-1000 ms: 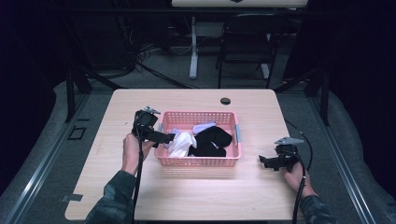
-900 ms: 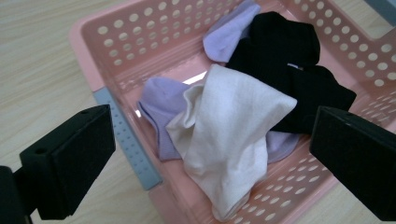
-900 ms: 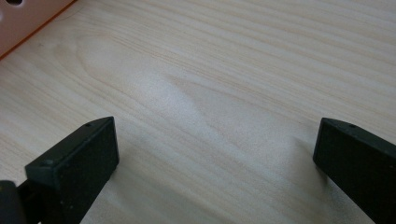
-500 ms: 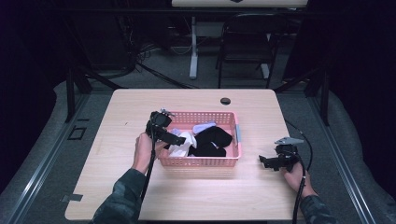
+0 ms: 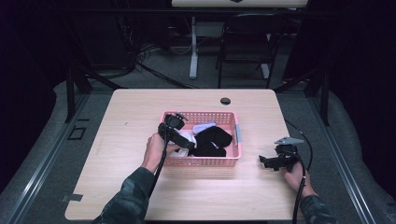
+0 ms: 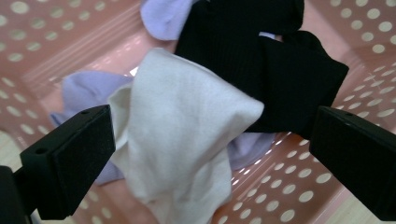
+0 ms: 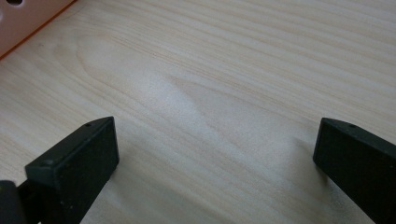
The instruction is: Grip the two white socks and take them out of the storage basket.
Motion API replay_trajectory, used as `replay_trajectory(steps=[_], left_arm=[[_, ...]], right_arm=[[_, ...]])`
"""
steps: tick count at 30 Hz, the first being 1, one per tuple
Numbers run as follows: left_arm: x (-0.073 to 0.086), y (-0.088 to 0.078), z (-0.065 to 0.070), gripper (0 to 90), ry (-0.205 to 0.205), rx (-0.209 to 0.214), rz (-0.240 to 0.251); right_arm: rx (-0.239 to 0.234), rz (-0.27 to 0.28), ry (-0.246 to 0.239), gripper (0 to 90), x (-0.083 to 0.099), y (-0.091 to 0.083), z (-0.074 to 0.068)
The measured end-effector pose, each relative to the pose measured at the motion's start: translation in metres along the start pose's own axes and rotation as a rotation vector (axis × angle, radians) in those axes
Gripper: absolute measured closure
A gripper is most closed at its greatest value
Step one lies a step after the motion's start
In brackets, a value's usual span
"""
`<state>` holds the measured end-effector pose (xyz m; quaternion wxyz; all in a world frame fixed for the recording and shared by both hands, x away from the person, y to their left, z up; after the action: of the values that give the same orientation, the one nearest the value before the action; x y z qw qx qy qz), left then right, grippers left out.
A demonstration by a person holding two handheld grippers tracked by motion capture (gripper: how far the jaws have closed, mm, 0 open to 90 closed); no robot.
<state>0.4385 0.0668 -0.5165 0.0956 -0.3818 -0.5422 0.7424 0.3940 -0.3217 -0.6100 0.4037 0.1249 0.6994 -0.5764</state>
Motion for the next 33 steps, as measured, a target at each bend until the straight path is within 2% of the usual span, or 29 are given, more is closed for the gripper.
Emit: replay_trajectory(steps=[3, 4, 5, 7, 8, 9, 10, 12, 13, 15, 19, 21, 22, 23, 26, 33], left_arm=[[0.000, 0.006, -0.004, 3.8, -0.024, 0.000, -0.013], [0.000, 0.008, -0.006, 7.1, -0.036, 0.009, -0.011], [0.000, 0.009, -0.007, 10.9, -0.040, 0.001, -0.020], [0.001, 0.011, -0.008, 16.0, -0.037, -0.005, -0.033], [0.000, 0.012, -0.008, 22.6, -0.036, -0.008, -0.041], [0.000, 0.013, -0.008, 22.6, -0.035, -0.009, -0.046], [0.001, 0.014, -0.008, 32.5, -0.036, -0.008, -0.052], [0.000, 0.015, -0.008, 33.9, -0.030, -0.021, -0.061], [0.000, 0.016, -0.009, 43.7, -0.025, -0.023, -0.061], [0.000, 0.015, -0.009, 45.8, -0.024, -0.027, -0.065], [0.002, 0.016, -0.012, 62.4, -0.020, -0.043, -0.077], [0.002, 0.017, -0.014, 68.1, -0.034, -0.053, -0.072], [0.003, 0.017, -0.015, 74.4, -0.024, -0.062, -0.077], [0.003, 0.017, -0.016, 74.4, -0.028, -0.065, -0.073], [0.003, 0.017, -0.018, 83.1, -0.030, -0.068, -0.073], [0.004, 0.008, -0.021, 85.6, -0.017, -0.070, -0.046]], right_arm=[[-0.001, 0.002, -0.001, 0.0, 0.000, 0.000, 0.000], [0.000, 0.002, -0.001, 0.0, 0.000, 0.000, 0.000], [0.000, 0.002, -0.001, 0.0, 0.000, 0.000, 0.000], [0.000, 0.002, -0.001, 0.0, 0.000, 0.000, 0.000], [0.000, 0.002, -0.001, 0.0, 0.000, 0.000, 0.000], [0.000, 0.002, -0.001, 0.0, 0.000, 0.000, 0.000], [0.000, 0.002, -0.001, 0.0, 0.000, 0.000, 0.000], [0.000, 0.002, -0.001, 0.0, 0.000, 0.000, 0.000], [-0.001, 0.002, -0.001, 0.0, 0.000, 0.000, 0.000], [0.000, 0.002, -0.001, 0.0, 0.000, 0.000, 0.000], [0.000, 0.003, -0.001, 0.0, 0.000, 0.000, 0.000], [0.000, 0.002, -0.001, 0.0, 0.000, 0.000, 0.000], [-0.001, 0.002, -0.001, 0.0, 0.000, 0.000, 0.000], [-0.001, 0.002, -0.001, 0.0, 0.000, 0.000, 0.000], [0.000, 0.002, -0.001, 0.0, 0.000, 0.000, 0.000], [0.000, 0.002, -0.001, 0.0, 0.000, 0.000, 0.000]])
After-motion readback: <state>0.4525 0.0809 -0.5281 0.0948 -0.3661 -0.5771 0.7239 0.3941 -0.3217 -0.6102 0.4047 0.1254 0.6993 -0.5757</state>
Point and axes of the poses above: each handheld gripper's, and its own axes: y roughly forward along the jaws, x roughly out of its underside, z roughly to its right, the point moved 3 cm from there along y, roughly forward along the jaws
